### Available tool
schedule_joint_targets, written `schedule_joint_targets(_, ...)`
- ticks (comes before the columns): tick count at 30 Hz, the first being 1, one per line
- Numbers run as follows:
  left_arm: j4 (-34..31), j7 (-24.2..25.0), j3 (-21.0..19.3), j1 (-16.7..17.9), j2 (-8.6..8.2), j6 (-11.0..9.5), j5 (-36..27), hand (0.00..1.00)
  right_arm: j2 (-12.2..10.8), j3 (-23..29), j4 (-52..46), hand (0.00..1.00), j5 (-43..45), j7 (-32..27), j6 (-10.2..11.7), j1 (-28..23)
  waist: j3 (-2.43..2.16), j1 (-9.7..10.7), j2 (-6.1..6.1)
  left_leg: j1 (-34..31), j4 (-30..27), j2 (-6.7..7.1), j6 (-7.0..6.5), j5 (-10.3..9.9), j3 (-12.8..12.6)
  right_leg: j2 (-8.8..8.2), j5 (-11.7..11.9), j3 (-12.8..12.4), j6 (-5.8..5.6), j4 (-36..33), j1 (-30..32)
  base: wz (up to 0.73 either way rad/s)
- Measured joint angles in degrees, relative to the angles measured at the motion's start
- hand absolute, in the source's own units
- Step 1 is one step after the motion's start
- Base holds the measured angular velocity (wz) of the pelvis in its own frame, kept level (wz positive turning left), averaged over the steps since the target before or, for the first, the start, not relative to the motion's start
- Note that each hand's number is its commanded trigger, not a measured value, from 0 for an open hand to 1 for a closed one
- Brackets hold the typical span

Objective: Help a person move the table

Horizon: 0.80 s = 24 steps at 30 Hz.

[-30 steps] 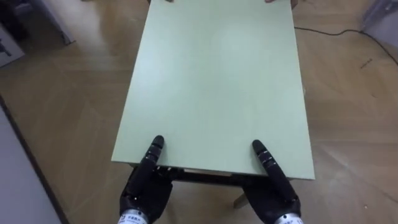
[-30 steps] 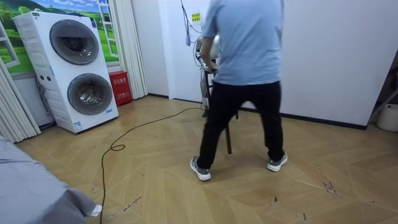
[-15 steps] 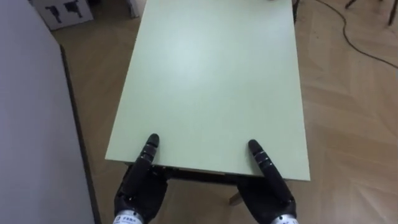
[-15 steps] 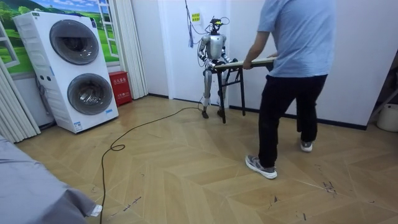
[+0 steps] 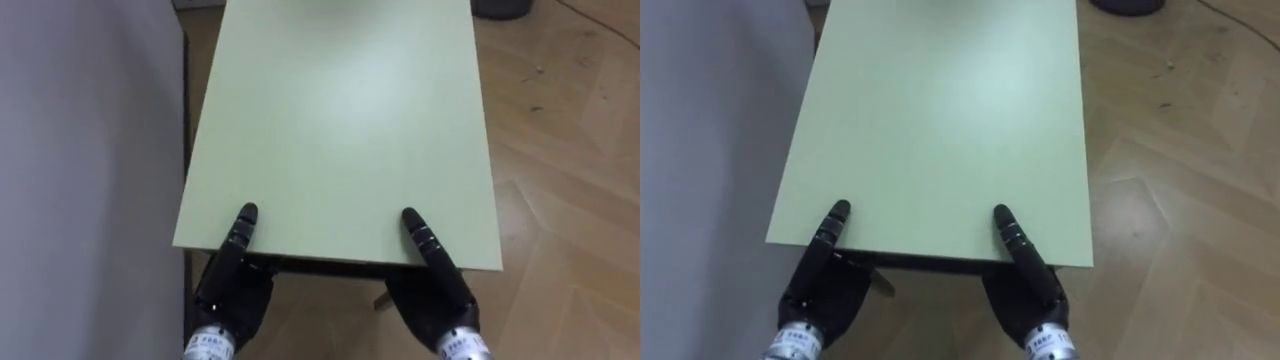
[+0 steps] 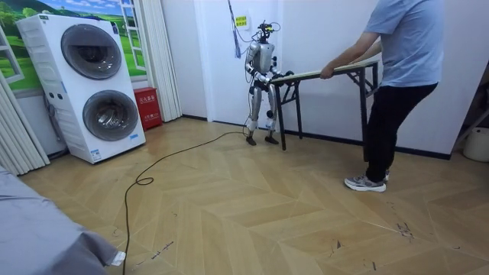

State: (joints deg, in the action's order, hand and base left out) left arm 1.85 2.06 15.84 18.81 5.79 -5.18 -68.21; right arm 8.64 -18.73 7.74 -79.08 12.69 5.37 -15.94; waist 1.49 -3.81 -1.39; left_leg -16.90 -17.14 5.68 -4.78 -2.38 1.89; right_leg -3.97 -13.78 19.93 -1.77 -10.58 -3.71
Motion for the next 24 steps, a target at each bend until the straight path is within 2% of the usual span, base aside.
schedule_joint_targets(2, 0.01, 0.0, -0.04, -0.07, 0.28, -0.24, -0.36, 1.0, -0.5, -0.05, -0.07, 1.0, 0.49, -0.37, -0.01, 0.09, -0.06, -0.1, -0.33, 0.76, 2.13, 1.05, -0.58, 1.57, 1.2, -0.47, -0.23, -0.29, -0.4, -0.21, 0.03, 0.24)
schedule_joint_targets(6, 0.02, -0.37, 0.06, 0.09, 0.07, -0.87, -0.49, 1.0, -0.81, -0.16, -0.07, 1.0, 0.42, -1.36, -0.11, 0.59, -0.04, -0.69, -0.39, 0.73, 2.04, 1.48, -1.17, 1.95, 1.48, -0.57, -0.24, -1.15, -0.5, -1.32, -0.14, 0.22)
schedule_joint_targets(9, 0.09, -0.59, 0.08, 0.63, 0.09, -0.96, -0.97, 1.0, -1.04, -0.15, -0.07, 1.0, 0.83, -1.99, -0.78, 0.77, -0.04, -0.96, -0.38, 0.72, 1.53, 2.08, -1.54, 1.69, 2.91, -0.8, -0.3, -1.42, -0.57, -2.7, -0.12, 0.25)
schedule_joint_targets(13, 0.23, -1.88, 0.09, 0.74, 0.0, -1.09, -1.09, 1.0, -0.82, -0.13, -0.07, 1.0, 0.75, -3.42, -1.83, 1.04, 0.0, -2.41, -0.45, 0.84, 0.17, 2.92, -2.42, 0.68, 4.6, -1.36, -1.46, -5.98, -1.02, -7.39, 1.71, 0.17)
schedule_joint_targets(14, 0.4, -1.97, 0.1, 0.76, -0.12, -1.12, -1.08, 1.0, -0.79, -0.13, -0.06, 1.0, 0.8, -3.59, -1.9, 1.05, 0.03, -2.69, -0.52, 0.85, -0.23, 3.25, -3.25, 0.08, 5.05, -1.74, -2.34, -7.92, -0.85, -9.46, 3.54, 0.14)
schedule_joint_targets(16, 0.8, -2.02, 0.12, 0.78, -0.16, -1.12, -1.06, 1.0, -0.92, -0.14, 0.04, 1.0, 0.7, -3.75, -2.32, 0.74, 0.07, -2.87, -0.62, 1.43, -0.2, 3.66, -3.71, -0.23, 5.55, -2.13, -2.54, -10.13, -0.97, -12.66, 7.78, 0.3)
schedule_joint_targets(18, 1.81, -2.02, 0.13, 0.66, -0.15, -1.23, -0.54, 1.0, -1.51, -0.15, 0.12, 1.0, 0.71, -3.87, -2.35, -0.35, 0.06, -2.69, -0.62, 2.68, -0.5, 4.46, -3.9, -0.41, 6.24, -2.08, -1.88, -11.97, -0.85, -12.78, 10.77, 0.42)
schedule_joint_targets(20, 2.96, -2.0, 0.28, 0.65, -0.07, -1.26, -0.29, 1.0, -2.27, -0.16, 0.35, 1.0, 0.86, -4.6, -2.46, -1.56, 0.05, -1.27, -0.68, 4.59, -0.65, 5.44, -4.41, -1.14, 7.44, -1.93, 3.01, -12.57, -0.89, -10.89, 11.95, 0.56)
schedule_joint_targets(22, 3.18, -2.0, 0.12, 0.65, 0.03, -1.1, 0.23, 1.0, -2.38, -0.08, 0.57, 1.0, 0.94, -4.64, -2.47, -1.64, 0.04, 0.41, -0.69, 4.98, -0.19, 5.62, -4.66, -1.35, 7.31, -1.89, 3.29, -13.38, -1.35, -10.22, 11.76, 0.47)
schedule_joint_targets(24, 3.18, -2.11, 0.1, 0.68, -0.02, -0.89, 0.28, 1.0, -2.24, -0.04, 0.56, 1.0, 0.93, -5.0, -2.47, -1.4, 0.01, 0.03, -0.65, 5.56, 0.87, 5.61, -4.88, -1.25, 6.55, -1.58, 4.04, -15.51, -2.16, -7.66, 10.61, -0.05)
